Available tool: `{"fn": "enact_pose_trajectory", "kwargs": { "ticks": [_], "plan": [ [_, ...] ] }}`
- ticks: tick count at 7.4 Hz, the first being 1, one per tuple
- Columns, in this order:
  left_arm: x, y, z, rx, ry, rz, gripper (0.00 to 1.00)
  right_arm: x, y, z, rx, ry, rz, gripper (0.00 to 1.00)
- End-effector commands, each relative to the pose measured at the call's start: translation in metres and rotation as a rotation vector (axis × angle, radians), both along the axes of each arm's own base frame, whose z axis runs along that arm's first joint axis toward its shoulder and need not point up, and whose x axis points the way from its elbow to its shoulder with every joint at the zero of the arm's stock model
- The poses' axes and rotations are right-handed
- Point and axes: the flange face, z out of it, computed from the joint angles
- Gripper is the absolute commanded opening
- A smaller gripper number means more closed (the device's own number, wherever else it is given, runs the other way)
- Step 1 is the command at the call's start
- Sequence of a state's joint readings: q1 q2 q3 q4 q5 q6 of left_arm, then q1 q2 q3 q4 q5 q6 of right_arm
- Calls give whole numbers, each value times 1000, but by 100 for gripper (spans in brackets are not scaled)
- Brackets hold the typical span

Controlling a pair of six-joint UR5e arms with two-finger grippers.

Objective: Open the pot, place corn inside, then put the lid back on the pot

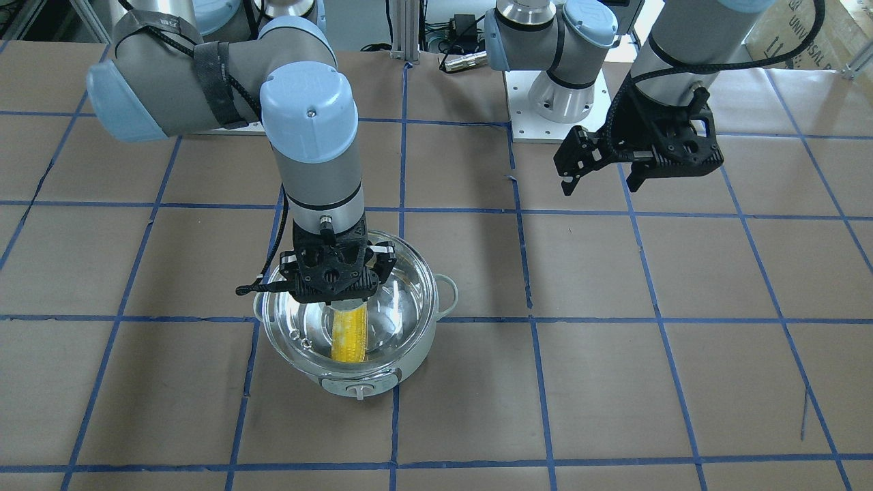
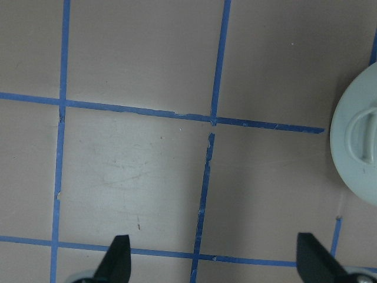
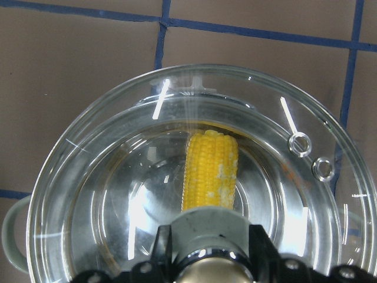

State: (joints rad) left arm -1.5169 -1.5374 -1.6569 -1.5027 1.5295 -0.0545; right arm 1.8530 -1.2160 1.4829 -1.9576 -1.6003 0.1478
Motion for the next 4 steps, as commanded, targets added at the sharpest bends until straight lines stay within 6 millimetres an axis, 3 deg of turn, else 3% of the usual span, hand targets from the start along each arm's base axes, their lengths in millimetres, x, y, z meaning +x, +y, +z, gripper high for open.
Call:
{"fn": "enact_pose_trajectory", "kwargs": {
  "ticks": [1,4],
  "plan": [
    [-5,0,-7,16,-1,-19,100,0,3,-9,17,8,5,36],
    [-5,-4,-10,15,4,-15,100,10,11,-11,31,15,20,36]
  ]
}}
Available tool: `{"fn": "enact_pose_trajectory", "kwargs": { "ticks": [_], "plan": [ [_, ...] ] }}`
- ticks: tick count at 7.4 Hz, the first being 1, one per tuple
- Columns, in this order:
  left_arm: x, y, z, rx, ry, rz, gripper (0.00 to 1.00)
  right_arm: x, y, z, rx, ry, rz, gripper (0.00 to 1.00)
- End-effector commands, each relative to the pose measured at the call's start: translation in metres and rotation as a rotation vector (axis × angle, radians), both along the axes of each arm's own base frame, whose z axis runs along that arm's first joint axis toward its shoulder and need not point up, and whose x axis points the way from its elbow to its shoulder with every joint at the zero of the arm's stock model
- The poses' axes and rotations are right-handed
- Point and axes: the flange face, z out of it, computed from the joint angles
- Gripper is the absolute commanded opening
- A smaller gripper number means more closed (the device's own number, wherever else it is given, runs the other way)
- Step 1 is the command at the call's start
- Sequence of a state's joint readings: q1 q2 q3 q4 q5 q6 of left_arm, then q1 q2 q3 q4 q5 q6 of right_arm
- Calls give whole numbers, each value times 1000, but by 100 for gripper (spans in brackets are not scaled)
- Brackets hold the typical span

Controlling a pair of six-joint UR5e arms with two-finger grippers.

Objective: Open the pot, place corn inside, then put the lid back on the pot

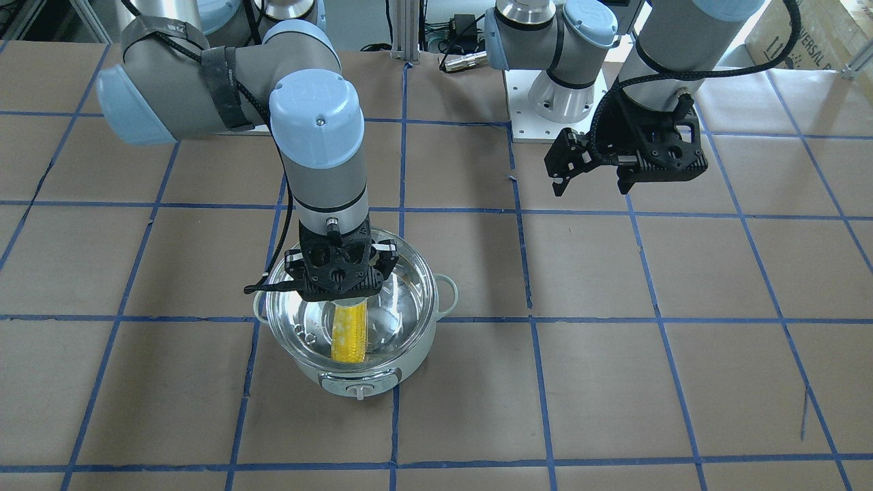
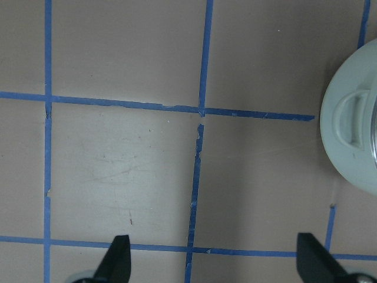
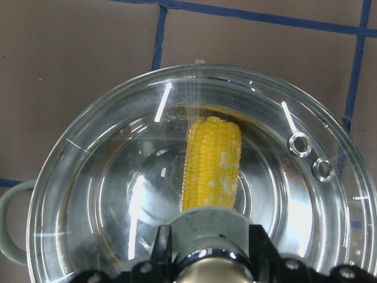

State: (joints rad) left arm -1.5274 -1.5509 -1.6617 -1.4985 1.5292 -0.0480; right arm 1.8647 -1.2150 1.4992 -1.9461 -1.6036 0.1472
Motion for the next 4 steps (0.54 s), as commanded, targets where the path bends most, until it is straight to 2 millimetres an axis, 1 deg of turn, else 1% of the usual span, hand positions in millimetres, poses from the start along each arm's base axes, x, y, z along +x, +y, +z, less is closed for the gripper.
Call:
{"fn": "enact_pose_trajectory", "kwargs": {
  "ticks": [1,3,4],
  "plan": [
    [0,-3,-1,1,6,2,100,6,4,-3,7,6,6,36],
    [0,-9,-11,21,4,-1,100,5,7,-8,27,14,8,36],
    [0,-10,-12,21,4,1,100,4,8,-10,31,15,9,36]
  ]
}}
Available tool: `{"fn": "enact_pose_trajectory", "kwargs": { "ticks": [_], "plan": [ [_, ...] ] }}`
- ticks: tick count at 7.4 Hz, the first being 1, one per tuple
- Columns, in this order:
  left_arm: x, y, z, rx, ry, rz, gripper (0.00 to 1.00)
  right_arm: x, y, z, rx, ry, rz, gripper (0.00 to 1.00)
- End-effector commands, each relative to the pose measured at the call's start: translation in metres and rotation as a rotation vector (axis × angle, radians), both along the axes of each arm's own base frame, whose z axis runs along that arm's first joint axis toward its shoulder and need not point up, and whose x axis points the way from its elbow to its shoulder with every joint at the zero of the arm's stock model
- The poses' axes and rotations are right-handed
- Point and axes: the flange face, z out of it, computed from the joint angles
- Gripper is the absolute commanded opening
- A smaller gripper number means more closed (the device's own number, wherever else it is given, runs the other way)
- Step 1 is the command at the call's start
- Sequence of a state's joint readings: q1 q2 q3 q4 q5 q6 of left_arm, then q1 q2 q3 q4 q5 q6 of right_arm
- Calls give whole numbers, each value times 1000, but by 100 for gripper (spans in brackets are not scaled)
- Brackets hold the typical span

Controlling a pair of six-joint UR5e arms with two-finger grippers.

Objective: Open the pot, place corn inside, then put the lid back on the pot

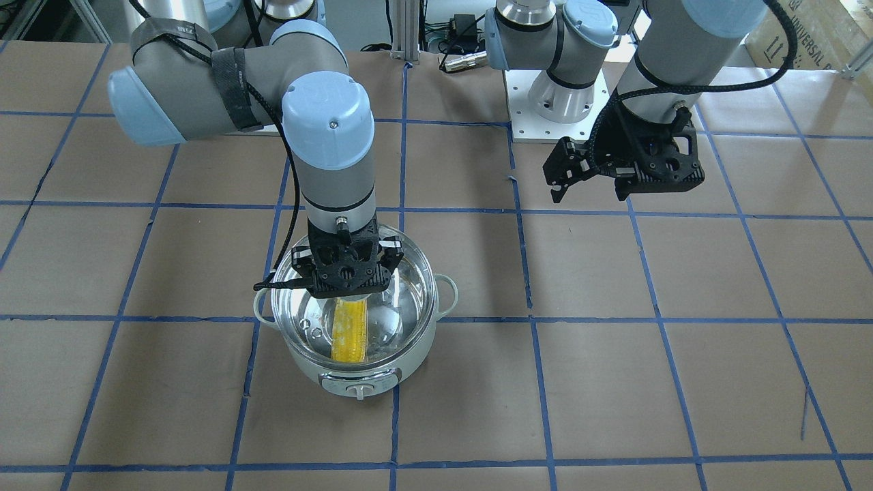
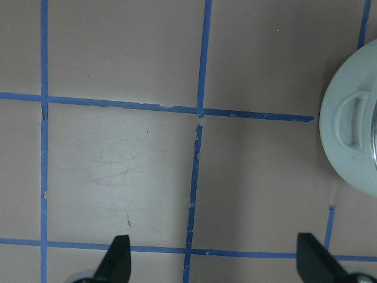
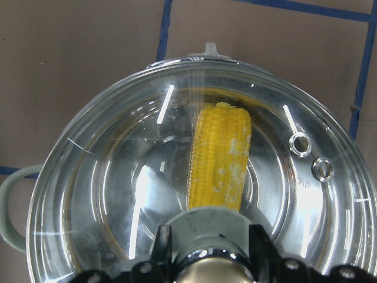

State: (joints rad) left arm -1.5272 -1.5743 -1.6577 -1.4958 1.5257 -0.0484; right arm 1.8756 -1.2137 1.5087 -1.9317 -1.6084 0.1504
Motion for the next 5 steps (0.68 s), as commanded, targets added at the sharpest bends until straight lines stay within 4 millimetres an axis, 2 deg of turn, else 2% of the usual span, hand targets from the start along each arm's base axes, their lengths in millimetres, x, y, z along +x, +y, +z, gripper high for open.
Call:
{"fn": "enact_pose_trajectory", "kwargs": {
  "ticks": [1,5],
  "plan": [
    [0,-3,-4,6,0,-2,100,0,2,-3,10,4,2,36],
    [0,-3,-4,8,0,-2,100,1,-2,3,-7,0,-3,40]
  ]
}}
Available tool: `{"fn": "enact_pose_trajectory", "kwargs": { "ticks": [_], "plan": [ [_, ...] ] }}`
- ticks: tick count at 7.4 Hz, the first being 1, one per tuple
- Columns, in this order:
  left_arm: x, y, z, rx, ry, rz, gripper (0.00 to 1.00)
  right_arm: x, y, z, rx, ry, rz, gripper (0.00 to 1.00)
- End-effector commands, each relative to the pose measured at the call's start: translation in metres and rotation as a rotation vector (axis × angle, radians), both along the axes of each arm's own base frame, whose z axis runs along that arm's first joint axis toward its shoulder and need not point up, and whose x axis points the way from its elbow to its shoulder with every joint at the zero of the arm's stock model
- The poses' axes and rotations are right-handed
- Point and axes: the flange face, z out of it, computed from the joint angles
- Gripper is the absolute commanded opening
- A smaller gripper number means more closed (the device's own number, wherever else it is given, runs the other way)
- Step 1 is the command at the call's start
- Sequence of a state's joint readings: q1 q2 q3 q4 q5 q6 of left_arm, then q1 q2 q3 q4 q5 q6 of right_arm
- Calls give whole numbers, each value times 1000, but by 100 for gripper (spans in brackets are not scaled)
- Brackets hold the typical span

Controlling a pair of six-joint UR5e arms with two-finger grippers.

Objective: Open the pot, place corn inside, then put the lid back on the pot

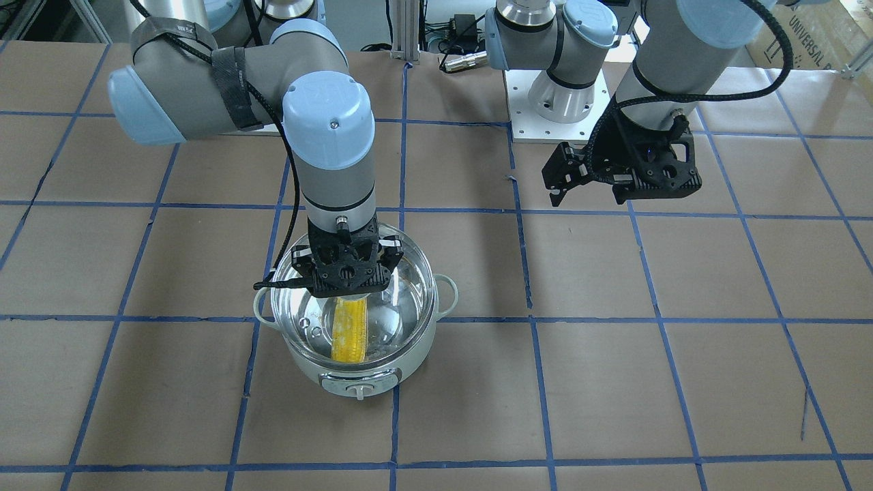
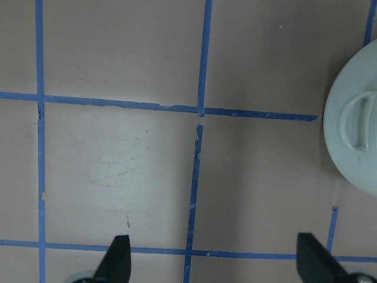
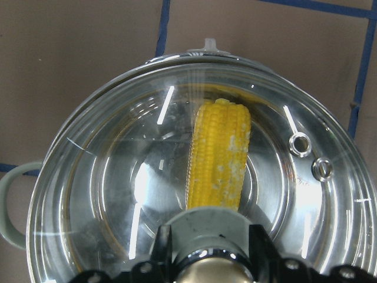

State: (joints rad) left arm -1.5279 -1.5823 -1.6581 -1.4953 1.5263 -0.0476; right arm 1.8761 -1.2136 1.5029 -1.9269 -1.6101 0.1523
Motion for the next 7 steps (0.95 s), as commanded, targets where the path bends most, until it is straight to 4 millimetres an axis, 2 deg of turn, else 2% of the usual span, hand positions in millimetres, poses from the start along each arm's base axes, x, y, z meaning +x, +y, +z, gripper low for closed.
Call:
{"fn": "enact_pose_trajectory", "kwargs": {
  "ticks": [1,4,7],
  "plan": [
    [0,0,0,-2,1,0,100,0,-1,1,-5,-1,-1,40],
    [0,0,0,-2,1,0,100,1,-5,-6,2,1,-3,40],
    [0,-1,0,-2,1,0,100,2,-11,2,-23,-6,3,40]
  ]
}}
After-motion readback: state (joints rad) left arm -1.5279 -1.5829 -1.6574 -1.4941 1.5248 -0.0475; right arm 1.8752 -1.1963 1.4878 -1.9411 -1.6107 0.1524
